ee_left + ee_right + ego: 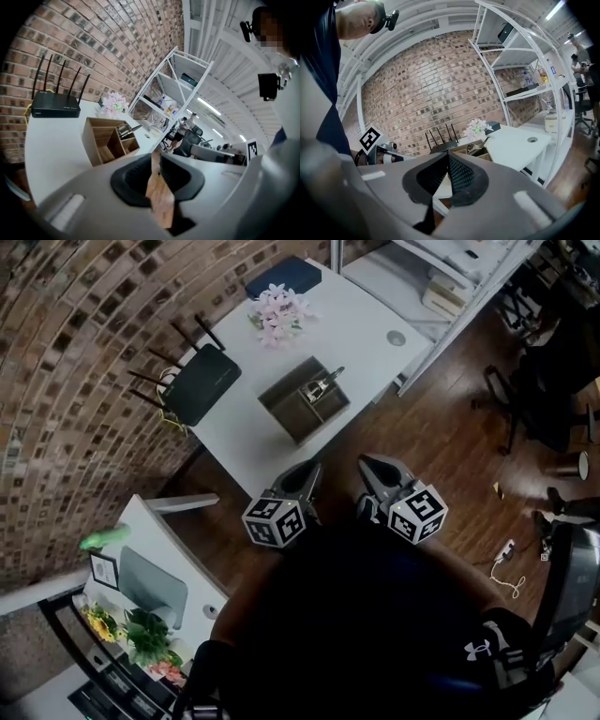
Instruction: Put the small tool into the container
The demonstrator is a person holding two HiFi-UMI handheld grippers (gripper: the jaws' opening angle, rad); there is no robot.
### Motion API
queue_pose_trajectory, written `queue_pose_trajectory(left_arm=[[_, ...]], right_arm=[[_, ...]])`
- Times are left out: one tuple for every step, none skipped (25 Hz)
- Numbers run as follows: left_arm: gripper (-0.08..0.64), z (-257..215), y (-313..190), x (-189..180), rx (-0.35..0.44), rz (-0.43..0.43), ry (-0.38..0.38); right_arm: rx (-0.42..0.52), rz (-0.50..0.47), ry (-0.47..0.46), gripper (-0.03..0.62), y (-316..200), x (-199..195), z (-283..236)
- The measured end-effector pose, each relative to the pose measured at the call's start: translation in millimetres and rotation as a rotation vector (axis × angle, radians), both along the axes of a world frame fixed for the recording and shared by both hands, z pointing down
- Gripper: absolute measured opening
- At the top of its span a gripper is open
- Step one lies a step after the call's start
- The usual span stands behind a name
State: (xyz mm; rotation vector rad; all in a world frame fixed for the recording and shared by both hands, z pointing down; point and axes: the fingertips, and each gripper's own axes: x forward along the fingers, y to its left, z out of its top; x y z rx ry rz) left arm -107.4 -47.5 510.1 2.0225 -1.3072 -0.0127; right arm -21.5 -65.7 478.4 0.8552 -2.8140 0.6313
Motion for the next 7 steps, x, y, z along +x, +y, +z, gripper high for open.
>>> queue_pose_trajectory(left_arm=[[0.058, 0.4, 0.7, -2.7, -0.002, -0.005, -0.006], [0.058, 0.6, 0.6, -5.4, -0.002, -0.009, -0.012], [0.058, 0.7, -0.5, -7.7, -0.001, -0.012, -0.018], [0.058, 0.7, -2.2, -9.6, 0.001, -0.015, -0.022], [0.058, 0.7, -4.3, -11.2, 0.003, -0.017, -0.026], [0.058, 0.8, -6.3, -12.5, 0.005, -0.018, -0.028], [0.058, 0.8, -8.3, -13.7, 0.007, -0.020, -0.031]], right_arm=[[-0.003, -0.006, -0.002, 0.003, 0.1, -2.9, 0.9], [-0.005, -0.011, -0.005, 0.003, -0.5, -5.4, 1.6], [-0.006, -0.015, -0.008, 0.003, -1.9, -7.6, 2.2], [-0.006, -0.018, -0.012, 0.003, -3.7, -9.2, 2.7], [-0.006, -0.020, -0.014, 0.003, -5.5, -10.5, 3.2], [-0.006, -0.023, -0.017, 0.003, -7.3, -11.5, 3.9], [-0.007, -0.025, -0.019, 0.003, -8.9, -12.4, 4.5]])
